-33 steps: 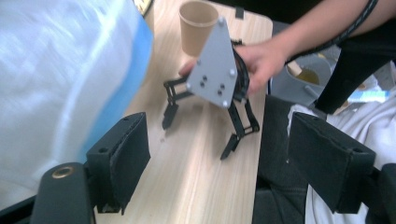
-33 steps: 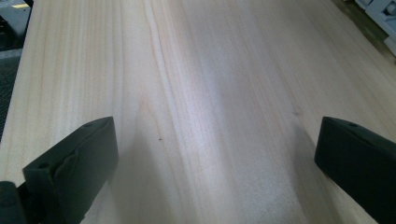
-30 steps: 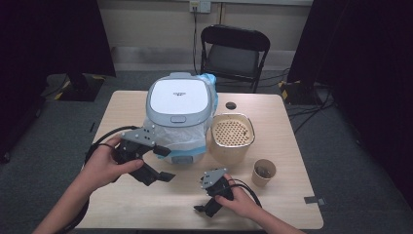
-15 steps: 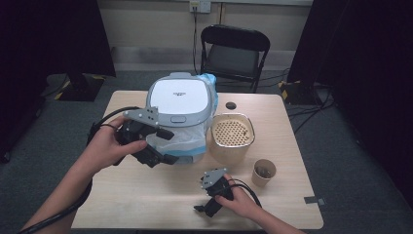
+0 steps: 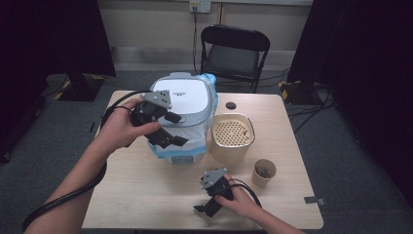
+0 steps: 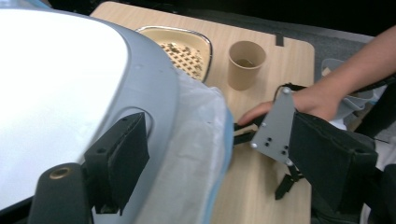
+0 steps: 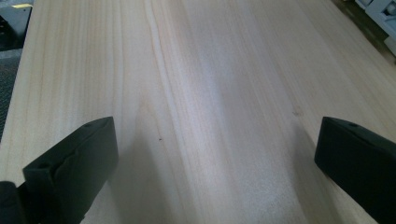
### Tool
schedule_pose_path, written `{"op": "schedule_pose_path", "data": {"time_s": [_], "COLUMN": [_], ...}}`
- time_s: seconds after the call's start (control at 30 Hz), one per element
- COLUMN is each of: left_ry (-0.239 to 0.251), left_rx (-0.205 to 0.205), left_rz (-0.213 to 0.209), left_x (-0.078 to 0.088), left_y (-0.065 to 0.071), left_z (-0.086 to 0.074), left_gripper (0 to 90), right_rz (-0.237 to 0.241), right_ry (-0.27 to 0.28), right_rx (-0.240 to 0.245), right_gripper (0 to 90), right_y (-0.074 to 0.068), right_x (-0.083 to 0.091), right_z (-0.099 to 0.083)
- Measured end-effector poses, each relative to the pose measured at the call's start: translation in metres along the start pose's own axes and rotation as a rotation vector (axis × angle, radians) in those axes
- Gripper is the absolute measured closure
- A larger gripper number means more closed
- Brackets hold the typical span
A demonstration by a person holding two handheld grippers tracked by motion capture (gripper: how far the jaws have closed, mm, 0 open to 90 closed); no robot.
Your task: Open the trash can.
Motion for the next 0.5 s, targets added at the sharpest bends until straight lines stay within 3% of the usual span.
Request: {"op": "schedule_pose_path", "data": {"time_s": [0.23,0.5], "left_ry": [0.010,-0.007], "left_rx": [-0.003,-0.047], "left_rz": [0.004,0.002], "left_x": [-0.0012,-0.0026], "left_y": [-0.0073,-0.0064], "left_z": [0.0000,-0.0030], "left_gripper": [21.2,21.7], "right_rz": [-0.001,-0.001], "right_ry": [0.001,0.001], "right_rx": [0.002,0.002], "right_gripper": [0.0,0.0], "right_y": [0.0002,0.0002], "right_x": [-0.0001,-0.0001], "right_z": [0.0001,0.0001]}}
Point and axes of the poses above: each handheld gripper's, and its own axes: x roughly backward along the jaws, z roughly out of its top, y roughly to its right, the point moved 9 cm from there along -x, roughly forward along the jaws, and after that the axes turned 4 degrees about x, right-handed, at the moved point
